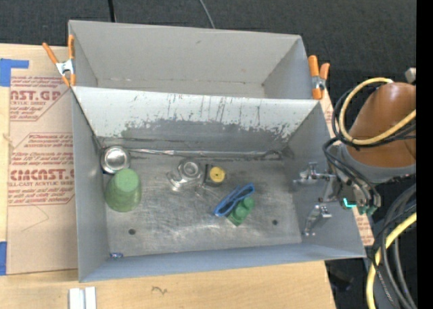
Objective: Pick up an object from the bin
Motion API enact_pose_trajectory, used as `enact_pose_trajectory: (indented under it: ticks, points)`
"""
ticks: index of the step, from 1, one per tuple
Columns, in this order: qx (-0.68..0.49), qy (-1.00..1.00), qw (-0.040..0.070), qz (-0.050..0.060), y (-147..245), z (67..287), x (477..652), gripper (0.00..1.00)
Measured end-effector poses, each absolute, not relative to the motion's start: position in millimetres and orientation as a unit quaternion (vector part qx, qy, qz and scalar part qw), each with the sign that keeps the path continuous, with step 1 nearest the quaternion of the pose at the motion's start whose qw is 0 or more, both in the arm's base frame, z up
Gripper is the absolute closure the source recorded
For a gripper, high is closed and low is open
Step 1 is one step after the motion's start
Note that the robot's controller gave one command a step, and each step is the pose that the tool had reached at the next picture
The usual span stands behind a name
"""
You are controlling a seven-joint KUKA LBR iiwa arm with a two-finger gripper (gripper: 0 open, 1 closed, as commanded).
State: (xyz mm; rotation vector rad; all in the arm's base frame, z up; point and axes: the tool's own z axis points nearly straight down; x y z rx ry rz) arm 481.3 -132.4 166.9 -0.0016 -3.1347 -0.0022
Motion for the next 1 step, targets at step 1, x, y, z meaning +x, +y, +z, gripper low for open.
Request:
enact_pose_trajectory:
  ticks: [1]
  points:
    - [0.000, -1.000, 0.000, 0.000, -131.8, 170.1, 483.3, 1.00]
